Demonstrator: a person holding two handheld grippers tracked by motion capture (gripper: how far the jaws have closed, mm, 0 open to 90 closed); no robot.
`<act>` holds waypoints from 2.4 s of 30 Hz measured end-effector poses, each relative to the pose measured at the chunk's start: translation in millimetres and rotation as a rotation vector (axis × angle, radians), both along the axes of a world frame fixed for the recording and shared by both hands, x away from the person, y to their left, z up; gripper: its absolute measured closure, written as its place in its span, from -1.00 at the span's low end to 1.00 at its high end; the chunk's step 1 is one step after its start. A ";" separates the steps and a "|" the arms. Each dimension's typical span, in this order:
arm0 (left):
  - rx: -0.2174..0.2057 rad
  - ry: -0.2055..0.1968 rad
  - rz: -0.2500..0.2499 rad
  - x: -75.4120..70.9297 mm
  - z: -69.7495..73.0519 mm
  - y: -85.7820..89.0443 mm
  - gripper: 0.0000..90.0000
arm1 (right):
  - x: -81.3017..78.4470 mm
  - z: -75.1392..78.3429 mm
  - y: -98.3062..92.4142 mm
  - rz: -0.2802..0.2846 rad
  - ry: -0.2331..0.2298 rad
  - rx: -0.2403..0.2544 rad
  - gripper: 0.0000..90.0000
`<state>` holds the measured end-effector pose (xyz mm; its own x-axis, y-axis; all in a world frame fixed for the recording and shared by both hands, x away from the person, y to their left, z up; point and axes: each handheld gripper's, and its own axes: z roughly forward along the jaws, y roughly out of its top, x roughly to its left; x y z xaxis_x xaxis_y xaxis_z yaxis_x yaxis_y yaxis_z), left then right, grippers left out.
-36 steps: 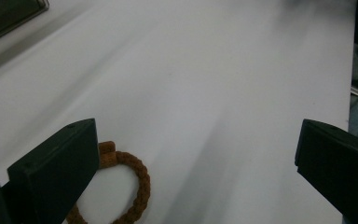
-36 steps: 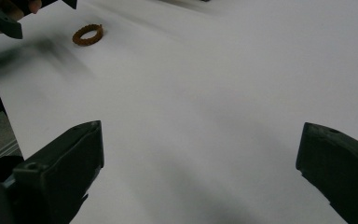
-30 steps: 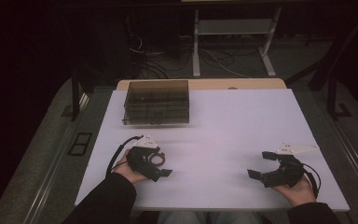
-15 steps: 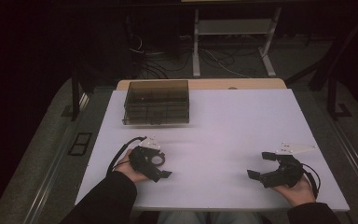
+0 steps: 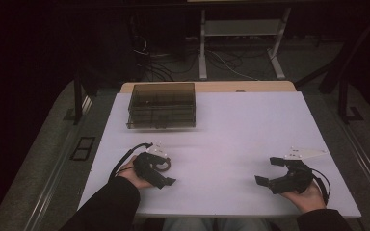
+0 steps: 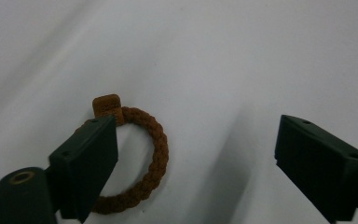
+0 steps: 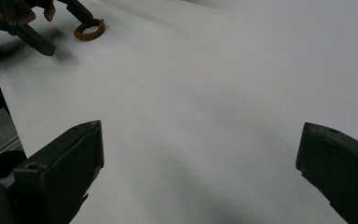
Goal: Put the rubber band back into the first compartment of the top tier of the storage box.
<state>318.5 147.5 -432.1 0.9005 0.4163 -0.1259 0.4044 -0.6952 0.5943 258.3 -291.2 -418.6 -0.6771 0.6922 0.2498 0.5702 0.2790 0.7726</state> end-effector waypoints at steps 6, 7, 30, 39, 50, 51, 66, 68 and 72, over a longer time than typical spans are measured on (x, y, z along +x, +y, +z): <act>0.007 0.000 0.005 0.1 -0.2 0.9 -0.63 | 0.1 -0.2 0.0 0.001 0.001 -0.001 -0.99; 0.007 0.002 0.008 0.0 0.1 1.3 -0.60 | 0.1 -0.1 0.1 0.001 0.001 0.000 -0.99; 0.029 -0.022 0.035 2.1 -1.2 3.4 0.08 | 0.2 -0.5 0.3 0.006 0.000 -0.008 -0.99; 0.026 -0.023 0.063 5.7 -1.3 7.8 0.48 | 0.4 -0.8 0.6 0.006 -0.003 -0.014 -0.99; 0.024 -0.022 0.062 6.6 -1.7 9.3 0.80 | 0.2 -0.5 0.3 0.004 -0.003 -0.013 -0.99; 0.024 -0.020 0.061 6.9 -1.7 9.6 0.80 | 0.2 -0.5 0.3 0.004 -0.003 -0.013 -0.99; 0.016 -0.005 0.043 7.2 3.8 13.6 0.83 | 0.2 -0.3 -0.1 0.002 -0.003 -0.010 -0.99; 0.010 -0.003 0.046 7.2 5.7 14.9 0.83 | 0.1 -0.2 -0.1 0.002 -0.003 -0.010 -0.99; 0.007 0.001 0.046 7.0 9.1 17.3 0.83 | 0.0 -0.2 -0.1 0.002 -0.004 -0.010 -0.99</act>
